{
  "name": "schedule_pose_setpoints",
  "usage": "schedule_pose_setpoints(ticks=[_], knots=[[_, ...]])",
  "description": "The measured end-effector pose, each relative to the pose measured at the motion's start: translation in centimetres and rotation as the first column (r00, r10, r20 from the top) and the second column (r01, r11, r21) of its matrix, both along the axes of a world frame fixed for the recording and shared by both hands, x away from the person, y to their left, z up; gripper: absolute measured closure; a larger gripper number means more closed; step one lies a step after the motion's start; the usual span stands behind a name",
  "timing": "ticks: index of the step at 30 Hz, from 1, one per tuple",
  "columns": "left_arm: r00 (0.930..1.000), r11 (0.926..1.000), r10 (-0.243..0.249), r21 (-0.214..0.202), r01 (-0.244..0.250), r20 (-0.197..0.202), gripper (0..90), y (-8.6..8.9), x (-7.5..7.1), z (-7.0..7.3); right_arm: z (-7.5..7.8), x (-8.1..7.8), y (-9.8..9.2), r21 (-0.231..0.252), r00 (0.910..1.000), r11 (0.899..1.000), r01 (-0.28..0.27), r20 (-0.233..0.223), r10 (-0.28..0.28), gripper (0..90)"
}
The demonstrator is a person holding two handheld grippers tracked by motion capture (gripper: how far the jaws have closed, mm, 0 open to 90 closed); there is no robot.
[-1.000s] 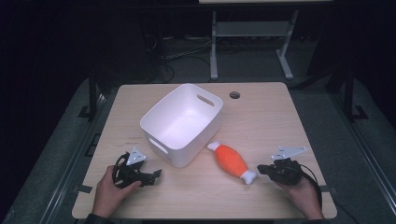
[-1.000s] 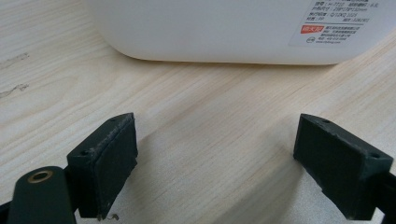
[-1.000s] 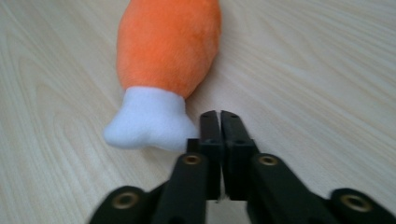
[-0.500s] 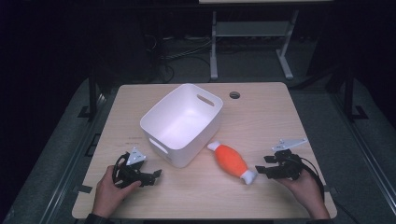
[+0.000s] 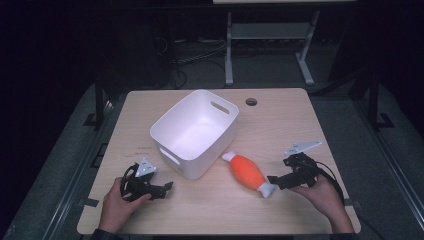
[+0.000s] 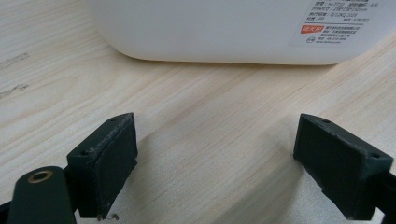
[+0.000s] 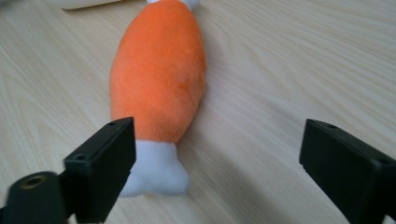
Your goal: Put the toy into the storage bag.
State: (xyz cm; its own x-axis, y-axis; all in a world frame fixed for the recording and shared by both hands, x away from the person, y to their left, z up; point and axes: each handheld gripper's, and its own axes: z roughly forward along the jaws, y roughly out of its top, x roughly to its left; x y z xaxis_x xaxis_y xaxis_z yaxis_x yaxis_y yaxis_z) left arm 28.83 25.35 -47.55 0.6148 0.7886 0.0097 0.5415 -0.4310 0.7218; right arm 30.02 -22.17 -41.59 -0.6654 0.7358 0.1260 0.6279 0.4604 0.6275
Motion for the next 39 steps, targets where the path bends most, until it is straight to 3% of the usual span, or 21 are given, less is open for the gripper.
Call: schedule_pose_setpoints(ticks=[6,24,39], knots=[[1.0000,1.0000,0.000,0.000,0.000,0.000,12.6,0.0,0.0,0.0,0.3,0.5,1.2,-0.014,0.9998,1.000,-0.018,-0.001,0.018,2.0],[1.0000,1.0000,0.002,-0.004,-0.002,0.001,12.6,0.0,0.0,0.0,1.1,1.5,3.7,-0.026,0.9988,0.999,-0.039,0.027,0.040,0.0],[1.0000,1.0000,0.001,-0.002,-0.001,0.000,12.6,0.0,0.0,0.0,0.8,2.6,6.3,-0.032,0.9961,0.996,-0.088,0.004,0.088,0.0]])
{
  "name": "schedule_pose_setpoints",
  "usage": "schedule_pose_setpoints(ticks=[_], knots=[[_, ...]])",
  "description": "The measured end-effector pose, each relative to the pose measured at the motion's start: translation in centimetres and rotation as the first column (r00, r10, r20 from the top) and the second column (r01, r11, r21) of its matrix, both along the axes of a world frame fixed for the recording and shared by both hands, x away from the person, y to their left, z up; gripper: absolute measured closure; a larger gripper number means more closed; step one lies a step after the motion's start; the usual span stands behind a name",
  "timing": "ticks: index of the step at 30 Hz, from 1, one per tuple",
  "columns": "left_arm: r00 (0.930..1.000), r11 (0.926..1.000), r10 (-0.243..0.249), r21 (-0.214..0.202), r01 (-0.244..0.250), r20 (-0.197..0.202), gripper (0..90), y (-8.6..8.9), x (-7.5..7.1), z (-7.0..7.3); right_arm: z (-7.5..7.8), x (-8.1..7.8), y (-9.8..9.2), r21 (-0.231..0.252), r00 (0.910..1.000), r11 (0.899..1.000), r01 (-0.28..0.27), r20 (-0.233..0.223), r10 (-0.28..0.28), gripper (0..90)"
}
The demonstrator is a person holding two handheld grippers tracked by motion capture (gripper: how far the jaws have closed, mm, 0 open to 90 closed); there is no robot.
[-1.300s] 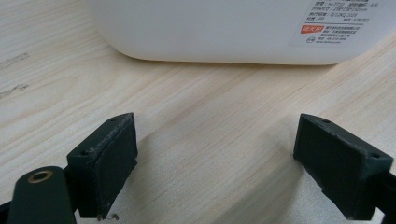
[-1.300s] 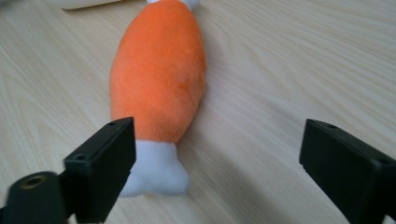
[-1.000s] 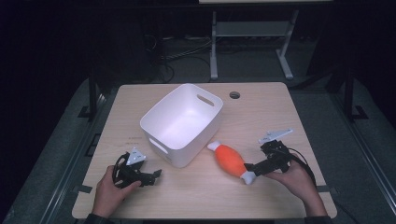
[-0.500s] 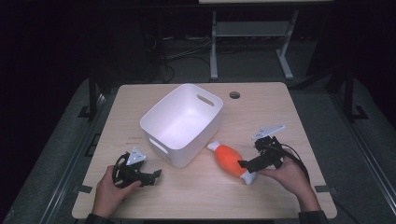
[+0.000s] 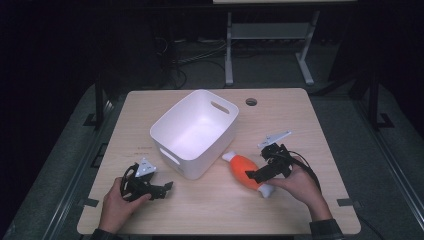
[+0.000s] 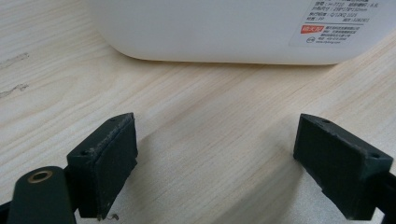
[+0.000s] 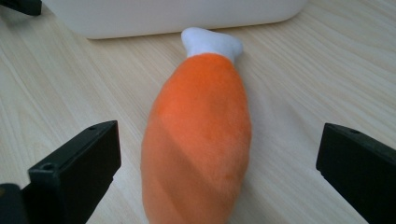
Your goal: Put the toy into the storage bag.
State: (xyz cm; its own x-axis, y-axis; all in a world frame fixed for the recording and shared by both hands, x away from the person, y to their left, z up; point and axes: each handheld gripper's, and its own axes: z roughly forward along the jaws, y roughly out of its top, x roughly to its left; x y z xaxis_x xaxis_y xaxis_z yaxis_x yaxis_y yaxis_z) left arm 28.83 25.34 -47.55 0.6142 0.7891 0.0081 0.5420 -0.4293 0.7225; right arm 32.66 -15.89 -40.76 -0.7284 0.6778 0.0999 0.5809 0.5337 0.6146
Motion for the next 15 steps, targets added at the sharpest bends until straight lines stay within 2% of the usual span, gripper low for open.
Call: schedule_pose_setpoints(ticks=[9,15], knots=[[1.0000,1.0000,0.000,0.000,0.000,0.000,12.6,0.0,0.0,0.0,-0.3,0.7,1.8,-0.010,0.9997,1.000,-0.025,-0.009,0.025,0.0],[1.0000,1.0000,0.000,0.000,0.000,0.000,12.6,0.0,0.0,0.0,-1.2,0.9,2.5,-0.040,0.9993,0.999,-0.029,-0.025,0.028,0.0]])
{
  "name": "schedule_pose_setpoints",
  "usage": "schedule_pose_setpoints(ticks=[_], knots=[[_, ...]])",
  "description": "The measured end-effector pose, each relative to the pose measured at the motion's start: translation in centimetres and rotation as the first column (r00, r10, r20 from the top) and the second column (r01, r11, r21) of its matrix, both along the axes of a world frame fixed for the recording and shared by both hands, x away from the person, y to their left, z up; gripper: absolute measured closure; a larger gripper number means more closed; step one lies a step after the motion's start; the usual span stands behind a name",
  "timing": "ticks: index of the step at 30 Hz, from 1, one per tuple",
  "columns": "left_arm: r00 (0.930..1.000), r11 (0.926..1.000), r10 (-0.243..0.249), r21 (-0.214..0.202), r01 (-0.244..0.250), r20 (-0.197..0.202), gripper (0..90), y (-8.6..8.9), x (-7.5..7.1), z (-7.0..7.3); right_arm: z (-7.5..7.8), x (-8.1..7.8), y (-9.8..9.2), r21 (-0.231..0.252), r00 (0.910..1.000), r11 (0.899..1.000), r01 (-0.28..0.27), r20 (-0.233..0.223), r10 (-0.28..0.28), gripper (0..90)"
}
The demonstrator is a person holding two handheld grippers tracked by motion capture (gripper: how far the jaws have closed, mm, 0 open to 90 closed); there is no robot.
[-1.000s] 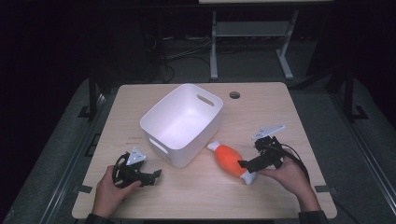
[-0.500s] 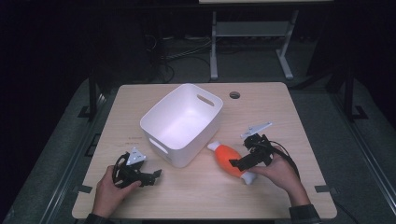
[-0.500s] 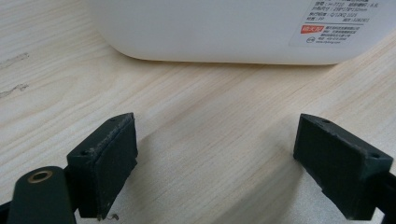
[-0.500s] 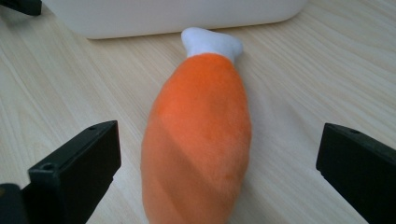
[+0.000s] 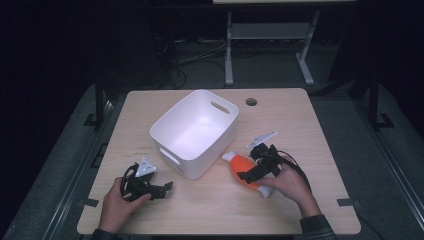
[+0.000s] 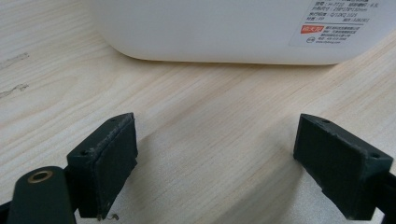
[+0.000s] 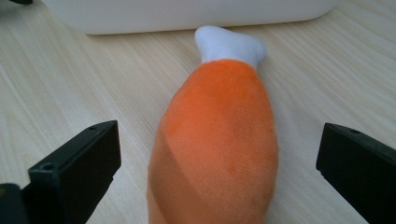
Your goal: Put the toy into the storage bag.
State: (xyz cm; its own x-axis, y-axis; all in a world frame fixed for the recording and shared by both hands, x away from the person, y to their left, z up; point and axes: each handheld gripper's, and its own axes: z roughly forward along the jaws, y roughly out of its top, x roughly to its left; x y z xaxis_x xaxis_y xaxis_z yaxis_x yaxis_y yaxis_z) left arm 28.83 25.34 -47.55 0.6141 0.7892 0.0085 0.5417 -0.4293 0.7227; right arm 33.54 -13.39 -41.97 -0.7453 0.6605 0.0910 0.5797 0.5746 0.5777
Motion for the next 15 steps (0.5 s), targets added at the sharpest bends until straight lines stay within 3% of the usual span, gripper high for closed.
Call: schedule_pose_setpoints(ticks=[15], knots=[[1.0000,1.0000,-0.001,0.001,0.001,0.000,12.6,0.0,0.0,0.0,-2.5,0.5,1.2,-0.047,0.9990,0.998,0.031,-0.030,-0.033,0.0]])
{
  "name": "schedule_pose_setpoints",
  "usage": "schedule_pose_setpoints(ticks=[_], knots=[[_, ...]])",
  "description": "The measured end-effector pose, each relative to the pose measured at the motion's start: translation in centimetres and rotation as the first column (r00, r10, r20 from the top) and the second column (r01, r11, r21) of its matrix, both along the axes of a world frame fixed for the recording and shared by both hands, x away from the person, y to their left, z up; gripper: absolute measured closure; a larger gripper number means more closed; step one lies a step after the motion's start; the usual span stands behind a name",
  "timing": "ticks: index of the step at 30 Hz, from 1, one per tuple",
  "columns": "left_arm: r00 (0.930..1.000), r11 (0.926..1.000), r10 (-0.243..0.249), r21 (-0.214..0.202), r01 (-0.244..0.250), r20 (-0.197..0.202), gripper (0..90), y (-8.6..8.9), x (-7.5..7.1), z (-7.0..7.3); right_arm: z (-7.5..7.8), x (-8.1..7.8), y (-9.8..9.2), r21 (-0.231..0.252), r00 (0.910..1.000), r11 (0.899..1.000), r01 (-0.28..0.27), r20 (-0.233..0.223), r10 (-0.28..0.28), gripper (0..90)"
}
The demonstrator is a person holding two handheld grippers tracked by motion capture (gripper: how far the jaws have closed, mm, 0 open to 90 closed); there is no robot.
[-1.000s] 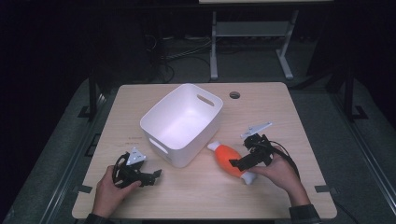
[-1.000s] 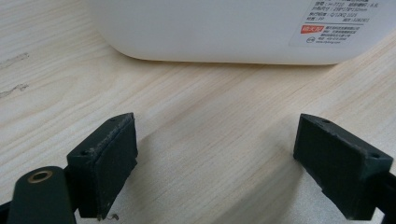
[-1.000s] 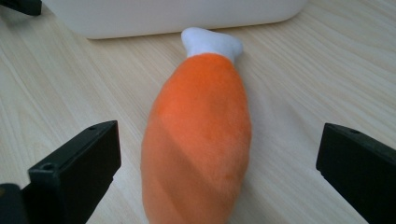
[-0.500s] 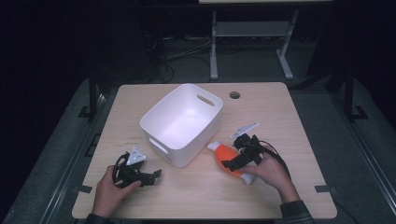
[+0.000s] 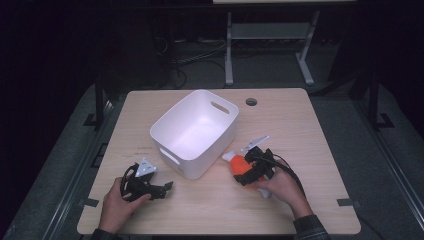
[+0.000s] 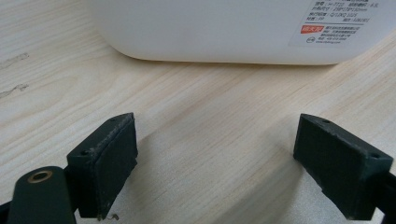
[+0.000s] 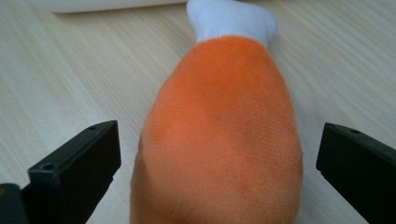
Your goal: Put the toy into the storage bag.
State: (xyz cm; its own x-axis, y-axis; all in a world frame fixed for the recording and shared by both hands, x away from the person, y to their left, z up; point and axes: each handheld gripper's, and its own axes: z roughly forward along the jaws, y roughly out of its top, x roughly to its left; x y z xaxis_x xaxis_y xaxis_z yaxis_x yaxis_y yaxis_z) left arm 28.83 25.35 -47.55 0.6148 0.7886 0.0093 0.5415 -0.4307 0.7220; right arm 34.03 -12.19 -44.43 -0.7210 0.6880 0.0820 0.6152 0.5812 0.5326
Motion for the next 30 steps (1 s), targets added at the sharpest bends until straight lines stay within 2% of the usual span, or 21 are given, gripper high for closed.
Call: schedule_pose_setpoints(ticks=[14,20,30], knots=[[1.0000,1.0000,0.000,0.000,0.000,0.000,12.6,0.0,0.0,0.0,-0.9,-0.2,0.1,-0.028,0.9999,1.000,0.005,-0.012,-0.005,0.0],[1.0000,1.0000,0.000,0.000,0.000,0.000,12.6,0.0,0.0,0.0,-0.6,-0.2,-0.5,-0.008,0.9998,1.000,0.012,-0.017,-0.012,8.6],[1.0000,1.0000,0.000,0.000,0.000,0.000,12.6,0.0,0.0,0.0,-0.2,-0.4,-0.9,0.014,0.9998,1.000,-0.010,-0.020,0.010,26.2]])
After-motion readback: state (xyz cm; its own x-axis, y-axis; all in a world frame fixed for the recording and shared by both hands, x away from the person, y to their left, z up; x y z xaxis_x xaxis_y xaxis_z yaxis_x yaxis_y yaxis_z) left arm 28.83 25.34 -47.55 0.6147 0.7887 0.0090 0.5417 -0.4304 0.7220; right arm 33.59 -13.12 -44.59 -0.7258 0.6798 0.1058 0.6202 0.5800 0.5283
